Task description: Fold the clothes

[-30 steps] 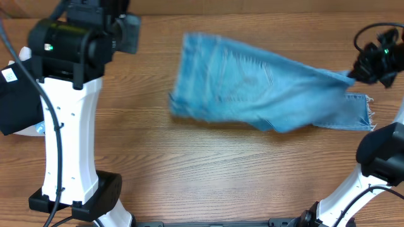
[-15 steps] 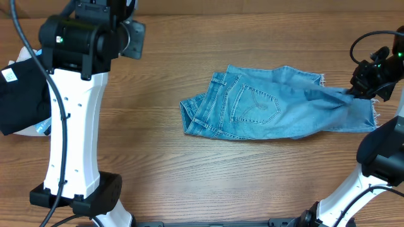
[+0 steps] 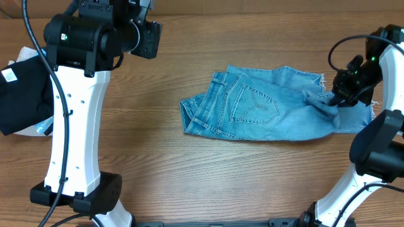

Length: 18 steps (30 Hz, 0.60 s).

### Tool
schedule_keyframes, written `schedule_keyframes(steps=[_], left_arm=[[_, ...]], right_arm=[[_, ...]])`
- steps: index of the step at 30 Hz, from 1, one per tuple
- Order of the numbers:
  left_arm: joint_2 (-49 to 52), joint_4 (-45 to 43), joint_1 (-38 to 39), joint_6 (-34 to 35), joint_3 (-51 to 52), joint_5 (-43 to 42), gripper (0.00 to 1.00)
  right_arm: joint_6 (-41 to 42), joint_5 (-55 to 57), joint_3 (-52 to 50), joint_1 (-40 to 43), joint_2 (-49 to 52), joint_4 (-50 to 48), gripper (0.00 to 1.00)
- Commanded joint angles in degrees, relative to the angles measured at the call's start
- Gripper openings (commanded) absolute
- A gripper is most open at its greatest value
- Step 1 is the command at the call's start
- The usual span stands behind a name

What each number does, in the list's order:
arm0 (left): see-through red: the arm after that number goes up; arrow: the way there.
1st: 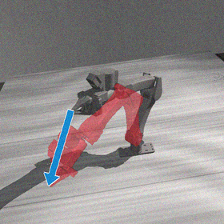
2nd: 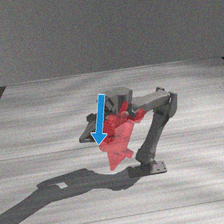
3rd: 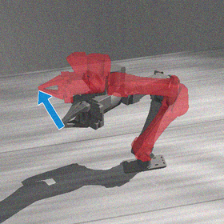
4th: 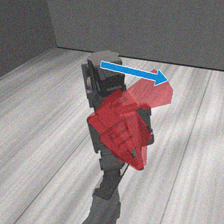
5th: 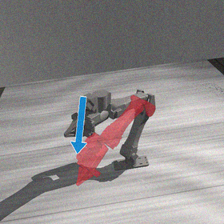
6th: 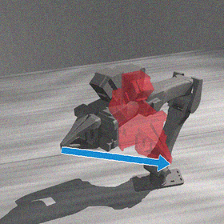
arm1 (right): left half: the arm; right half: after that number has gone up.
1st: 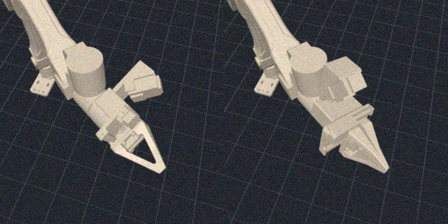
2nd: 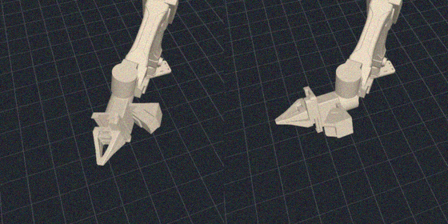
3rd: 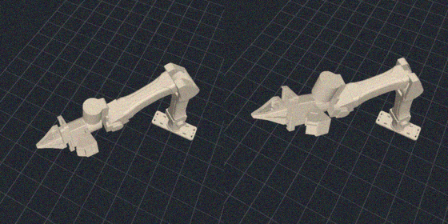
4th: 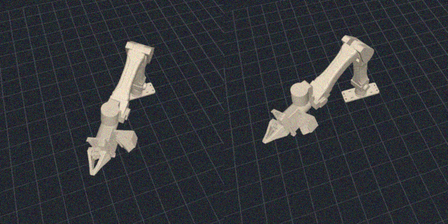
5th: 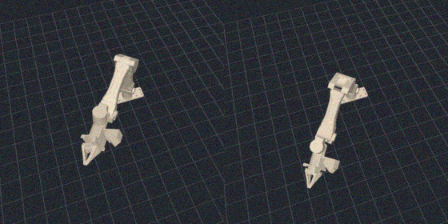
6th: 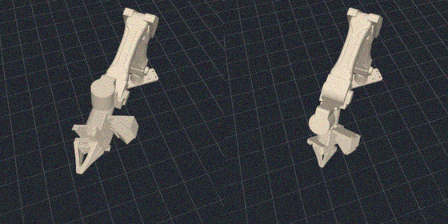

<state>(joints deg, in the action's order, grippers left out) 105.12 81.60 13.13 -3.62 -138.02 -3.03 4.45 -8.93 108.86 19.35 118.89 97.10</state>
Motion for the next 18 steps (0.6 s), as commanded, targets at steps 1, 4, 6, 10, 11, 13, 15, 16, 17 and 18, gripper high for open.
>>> schedule_keyframes(steps=[1,4,6,10,11,13,15,16,17,18], left_arm=[[1.42,-0.94,0.35,-0.09,0.20,-6.91,0.63],[3.61,-1.49,0.42,1.01,0.20,-10.27,0.67],[5.40,-1.84,0.39,1.77,0.20,-12.46,0.69],[10.47,-3.80,0.48,2.82,0.20,-19.26,0.72],[11.89,-4.44,0.68,2.82,0.20,-21.09,0.72],[14.97,-6.03,1.33,2.82,0.20,-23.17,0.73],[18.36,-7.91,2.40,2.80,0.20,-23.89,0.73],[19.82,-8.74,3.04,2.75,0.20,-23.89,0.75],[21.29,-9.70,3.69,2.73,0.20,-23.85,0.75],[22.80,-10.64,4.33,2.69,0.20,-23.82,0.76]], right_arm=[[-0.24,0.00,-3.63,-0.13,-0.33,0.00,0.10],[-0.24,-0.11,-8.13,-0.13,-0.74,0.00,0.13],[-0.20,-0.17,-11.17,-0.13,-1.01,0.00,0.15],[-0.20,-1.97,-16.09,-0.17,-1.14,-0.35,0.18],[-0.20,-2.08,-16.98,-0.28,-1.14,-0.52,0.18],[-0.20,-2.08,-18.75,-0.59,-1.16,-1.31,0.19],[-0.17,-2.08,-20.02,-0.66,-1.18,-2.60,0.21],[0.11,-2.08,-20.39,-0.66,-1.18,-3.15,0.21],[0.20,-2.08,-20.48,-0.66,-1.18,-3.56,0.22],[0.20,-2.08,-20.50,-0.66,-1.18,-3.89,0.22]])
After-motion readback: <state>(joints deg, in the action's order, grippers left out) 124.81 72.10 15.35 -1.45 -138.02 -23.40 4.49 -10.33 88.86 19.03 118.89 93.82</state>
